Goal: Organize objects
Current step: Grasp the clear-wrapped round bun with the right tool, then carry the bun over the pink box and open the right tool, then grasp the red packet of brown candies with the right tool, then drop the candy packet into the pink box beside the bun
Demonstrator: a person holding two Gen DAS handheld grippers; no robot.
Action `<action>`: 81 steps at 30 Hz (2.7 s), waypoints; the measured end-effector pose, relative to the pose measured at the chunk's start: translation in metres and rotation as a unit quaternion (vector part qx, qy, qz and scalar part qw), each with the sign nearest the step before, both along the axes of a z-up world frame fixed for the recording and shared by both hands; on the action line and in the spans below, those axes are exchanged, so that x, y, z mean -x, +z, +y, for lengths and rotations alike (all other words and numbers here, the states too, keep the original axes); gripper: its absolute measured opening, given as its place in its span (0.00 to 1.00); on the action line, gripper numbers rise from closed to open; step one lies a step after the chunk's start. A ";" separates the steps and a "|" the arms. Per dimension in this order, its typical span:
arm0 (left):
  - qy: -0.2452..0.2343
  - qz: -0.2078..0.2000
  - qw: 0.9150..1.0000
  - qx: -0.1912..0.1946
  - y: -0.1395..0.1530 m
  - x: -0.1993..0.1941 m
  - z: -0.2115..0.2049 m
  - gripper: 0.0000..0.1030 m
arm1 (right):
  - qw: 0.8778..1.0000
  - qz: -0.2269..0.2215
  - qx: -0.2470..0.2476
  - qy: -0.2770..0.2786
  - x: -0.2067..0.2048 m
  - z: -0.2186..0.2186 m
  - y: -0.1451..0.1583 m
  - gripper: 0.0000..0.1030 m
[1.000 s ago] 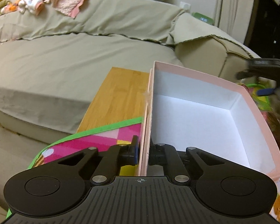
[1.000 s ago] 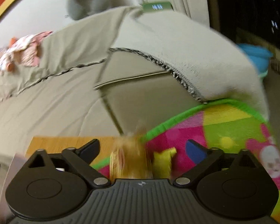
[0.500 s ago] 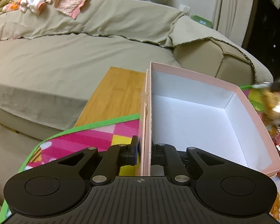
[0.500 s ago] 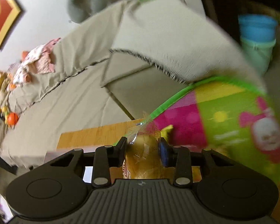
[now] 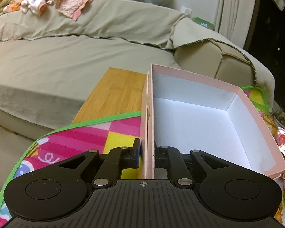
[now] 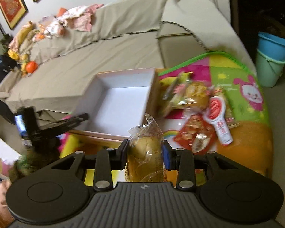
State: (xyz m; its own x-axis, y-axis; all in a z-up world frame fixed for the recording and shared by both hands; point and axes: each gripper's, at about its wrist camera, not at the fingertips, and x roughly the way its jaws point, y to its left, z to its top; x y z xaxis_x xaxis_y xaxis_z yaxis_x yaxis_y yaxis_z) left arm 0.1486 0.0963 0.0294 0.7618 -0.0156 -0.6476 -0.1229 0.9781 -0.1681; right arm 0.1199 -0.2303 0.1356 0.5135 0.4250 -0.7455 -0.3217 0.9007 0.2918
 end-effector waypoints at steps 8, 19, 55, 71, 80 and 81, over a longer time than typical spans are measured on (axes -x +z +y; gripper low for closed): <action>0.003 -0.004 1.000 -0.001 -0.001 0.000 -0.001 0.11 | 0.990 -0.078 -0.117 0.032 -0.032 0.060 0.055 0.35; 0.000 -0.017 1.000 -0.009 -0.001 0.004 -0.002 0.11 | 0.990 -0.099 -0.100 -0.018 -0.068 0.064 0.033 0.59; -0.006 -0.004 1.000 -0.016 -0.003 0.003 -0.002 0.11 | 0.978 -0.023 0.076 -0.191 -0.077 -0.015 -0.128 0.98; -0.009 -0.005 1.000 -0.014 -0.003 0.007 -0.001 0.11 | 0.985 -0.017 0.116 -0.124 -0.045 -0.017 -0.113 0.74; -0.007 -0.004 1.000 -0.016 -0.003 0.007 -0.001 0.11 | 0.992 -0.080 0.093 -0.041 0.025 -0.006 -0.033 0.74; -0.007 -0.004 1.000 -0.017 -0.003 0.007 -0.001 0.11 | 0.991 -0.097 0.088 -0.030 0.029 -0.001 -0.021 0.74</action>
State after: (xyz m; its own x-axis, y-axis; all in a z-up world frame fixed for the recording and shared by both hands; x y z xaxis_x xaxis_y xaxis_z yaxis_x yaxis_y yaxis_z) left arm 0.1412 0.0948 0.0264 0.7664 -0.0039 -0.6424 -0.1081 0.9849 -0.1349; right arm 0.0905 -0.2317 0.1143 0.6746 0.2610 -0.6905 -0.2999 0.9516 0.0667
